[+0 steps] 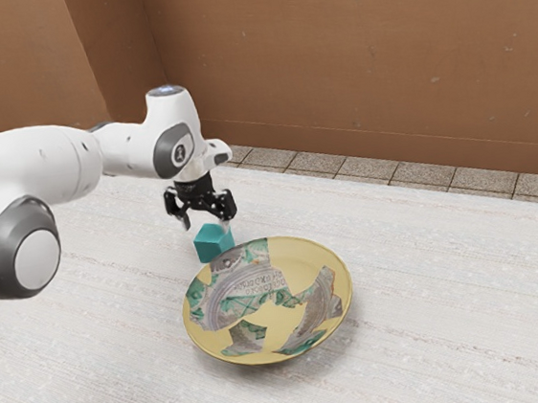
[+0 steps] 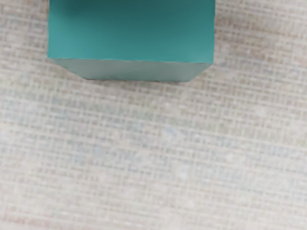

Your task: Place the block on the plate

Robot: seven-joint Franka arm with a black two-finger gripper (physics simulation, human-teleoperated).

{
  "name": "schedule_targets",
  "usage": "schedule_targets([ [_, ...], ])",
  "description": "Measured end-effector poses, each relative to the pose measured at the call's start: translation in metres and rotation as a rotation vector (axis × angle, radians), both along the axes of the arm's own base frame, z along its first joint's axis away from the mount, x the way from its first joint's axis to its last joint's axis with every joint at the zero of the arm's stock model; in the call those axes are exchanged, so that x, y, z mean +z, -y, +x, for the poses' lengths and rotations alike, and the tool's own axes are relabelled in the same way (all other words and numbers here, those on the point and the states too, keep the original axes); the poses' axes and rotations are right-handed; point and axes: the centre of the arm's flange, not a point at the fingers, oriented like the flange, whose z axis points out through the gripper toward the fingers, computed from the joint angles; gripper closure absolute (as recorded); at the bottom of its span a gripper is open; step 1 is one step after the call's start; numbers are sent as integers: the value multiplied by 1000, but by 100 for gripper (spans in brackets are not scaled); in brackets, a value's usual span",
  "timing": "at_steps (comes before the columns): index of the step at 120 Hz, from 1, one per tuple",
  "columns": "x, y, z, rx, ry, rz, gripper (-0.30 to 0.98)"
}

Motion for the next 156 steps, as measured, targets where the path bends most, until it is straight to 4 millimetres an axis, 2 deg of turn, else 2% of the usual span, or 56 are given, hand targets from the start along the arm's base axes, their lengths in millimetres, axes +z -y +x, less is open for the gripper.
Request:
schedule_targets([
  [14,-6,9,3,13,18,-2,0],
  [50,-26,9,2,54,12,8,1],
  [78,-32,10,1,65,6,24,23],
  [108,-32,9,1,83,8,30,32],
  [130,-18,1,1,108,24,28,34],
  [146,18,1,-3,121,62,11,35],
  [156,50,12,-13,113,90,-4,35],
])
